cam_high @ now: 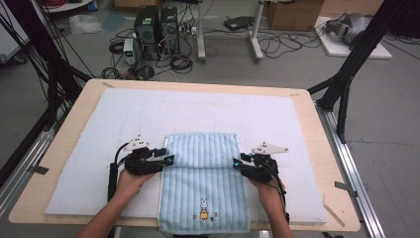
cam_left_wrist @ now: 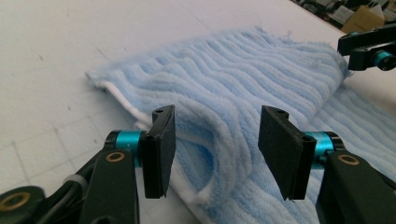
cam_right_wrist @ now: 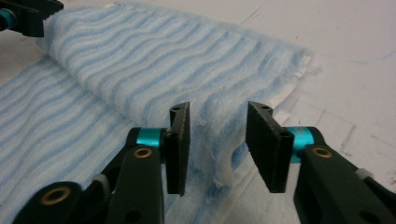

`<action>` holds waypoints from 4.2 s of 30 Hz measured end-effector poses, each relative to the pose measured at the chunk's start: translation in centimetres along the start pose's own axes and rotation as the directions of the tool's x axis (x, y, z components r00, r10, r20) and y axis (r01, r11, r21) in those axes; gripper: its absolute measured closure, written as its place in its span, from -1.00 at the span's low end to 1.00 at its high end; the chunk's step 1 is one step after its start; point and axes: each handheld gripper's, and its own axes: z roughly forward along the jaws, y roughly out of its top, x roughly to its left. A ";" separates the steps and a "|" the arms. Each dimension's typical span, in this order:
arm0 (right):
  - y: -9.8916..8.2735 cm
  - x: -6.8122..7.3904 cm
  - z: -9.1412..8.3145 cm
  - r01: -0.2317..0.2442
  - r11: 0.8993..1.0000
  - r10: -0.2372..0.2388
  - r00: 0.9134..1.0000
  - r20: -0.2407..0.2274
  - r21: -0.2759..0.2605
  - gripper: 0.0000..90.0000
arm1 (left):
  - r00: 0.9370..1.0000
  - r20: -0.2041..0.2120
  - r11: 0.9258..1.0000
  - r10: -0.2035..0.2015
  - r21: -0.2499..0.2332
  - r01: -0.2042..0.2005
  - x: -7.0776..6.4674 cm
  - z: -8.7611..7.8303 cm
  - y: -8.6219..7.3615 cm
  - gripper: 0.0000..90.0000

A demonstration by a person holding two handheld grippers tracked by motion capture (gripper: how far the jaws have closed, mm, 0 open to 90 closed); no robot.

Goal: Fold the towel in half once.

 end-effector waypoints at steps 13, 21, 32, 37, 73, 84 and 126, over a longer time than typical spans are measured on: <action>2.3 -1.2 0.4 -0.023 0.999 0.025 0.999 0.040 -0.049 -0.23 | 0.999 -0.016 0.995 -0.047 -0.089 0.045 2.1 0.0 2.9 -0.32; 5.5 -2.5 2.4 -0.017 1.000 0.018 0.998 0.063 -0.024 -0.30 | 0.994 -0.056 0.993 -0.090 -0.077 0.085 3.6 1.3 4.8 -0.49; 6.2 -3.5 5.9 -0.038 0.996 0.031 0.994 0.104 0.075 -0.33 | 0.989 -0.100 0.994 -0.109 -0.021 0.107 4.7 3.4 4.4 -0.51; 6.2 -3.7 8.1 -0.037 0.987 0.016 0.991 0.133 0.159 -0.28 | 0.987 -0.129 0.995 -0.093 0.035 0.098 5.0 5.1 4.9 -0.48; 7.1 -3.2 6.9 0.016 0.995 -0.019 0.999 0.032 0.098 0.84 | 0.994 -0.094 0.998 -0.062 0.027 0.065 4.7 4.2 5.7 0.88; 6.1 -0.9 1.3 0.071 0.997 -0.072 0.996 -0.054 -0.012 0.84 | 0.997 0.056 0.998 -0.056 0.003 0.056 1.6 0.1 4.8 0.88; 1.4 -2.1 -0.2 -0.003 1.000 0.003 1.000 0.016 0.023 0.47 | 0.993 -0.027 0.991 -0.119 0.058 0.121 2.1 -0.3 1.4 0.14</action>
